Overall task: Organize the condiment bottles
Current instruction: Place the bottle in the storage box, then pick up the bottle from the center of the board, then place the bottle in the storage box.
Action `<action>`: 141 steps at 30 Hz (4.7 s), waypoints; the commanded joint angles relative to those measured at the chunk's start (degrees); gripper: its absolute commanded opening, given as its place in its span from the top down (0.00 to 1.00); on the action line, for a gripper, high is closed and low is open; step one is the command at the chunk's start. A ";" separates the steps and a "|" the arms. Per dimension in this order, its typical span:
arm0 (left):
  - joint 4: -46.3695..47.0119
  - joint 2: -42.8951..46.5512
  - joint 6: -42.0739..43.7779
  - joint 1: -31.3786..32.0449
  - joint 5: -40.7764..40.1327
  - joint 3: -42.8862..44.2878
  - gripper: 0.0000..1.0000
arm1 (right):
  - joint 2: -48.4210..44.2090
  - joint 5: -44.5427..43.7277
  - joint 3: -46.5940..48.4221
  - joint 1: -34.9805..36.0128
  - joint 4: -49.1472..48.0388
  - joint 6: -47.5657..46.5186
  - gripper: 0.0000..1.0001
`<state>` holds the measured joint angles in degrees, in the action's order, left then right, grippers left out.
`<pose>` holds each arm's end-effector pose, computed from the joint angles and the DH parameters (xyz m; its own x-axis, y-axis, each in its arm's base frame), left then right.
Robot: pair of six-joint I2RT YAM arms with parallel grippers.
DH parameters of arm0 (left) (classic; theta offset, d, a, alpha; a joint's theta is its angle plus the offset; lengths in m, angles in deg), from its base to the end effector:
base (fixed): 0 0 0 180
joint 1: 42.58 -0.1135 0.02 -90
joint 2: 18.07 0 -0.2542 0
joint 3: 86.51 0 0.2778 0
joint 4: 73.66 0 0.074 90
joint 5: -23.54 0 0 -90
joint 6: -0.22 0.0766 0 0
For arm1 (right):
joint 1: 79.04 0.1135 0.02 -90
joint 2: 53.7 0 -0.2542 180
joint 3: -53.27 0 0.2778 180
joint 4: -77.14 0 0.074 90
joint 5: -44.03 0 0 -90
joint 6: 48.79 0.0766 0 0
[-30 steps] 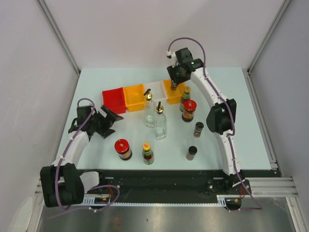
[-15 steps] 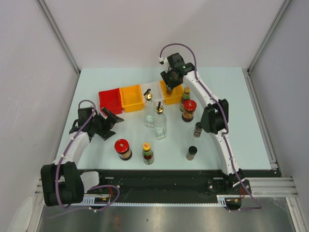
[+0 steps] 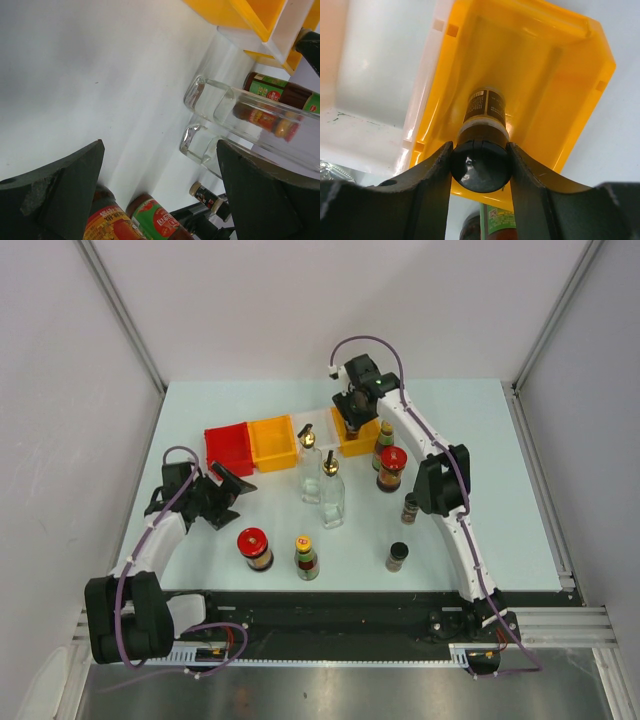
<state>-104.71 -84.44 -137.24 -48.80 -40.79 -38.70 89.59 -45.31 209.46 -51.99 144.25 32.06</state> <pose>0.2761 -0.0033 0.1490 -0.6456 -0.7384 -0.1950 -0.4352 0.5655 -0.7005 0.5185 0.2658 0.2053 -0.6400 -0.5053 -0.5789 -0.5698 0.8175 -0.0838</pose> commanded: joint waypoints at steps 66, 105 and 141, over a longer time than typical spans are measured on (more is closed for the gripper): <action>-8.95 13.37 17.67 -0.64 -7.83 13.46 0.00 | -73.76 -5.59 -78.40 0.28 -11.12 26.37 0.11; -3.14 10.65 17.67 -1.25 -10.55 6.24 0.00 | -60.40 -16.84 -86.15 0.29 -19.04 33.14 0.56; -3.32 10.30 17.67 -1.34 -10.56 6.50 0.00 | -52.17 -11.75 -44.60 -14.57 -17.63 20.93 1.00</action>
<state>-109.76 -74.08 -120.19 -49.74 -52.24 -32.71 31.64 -60.34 155.12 -66.48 127.97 55.21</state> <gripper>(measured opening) 0.996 0.499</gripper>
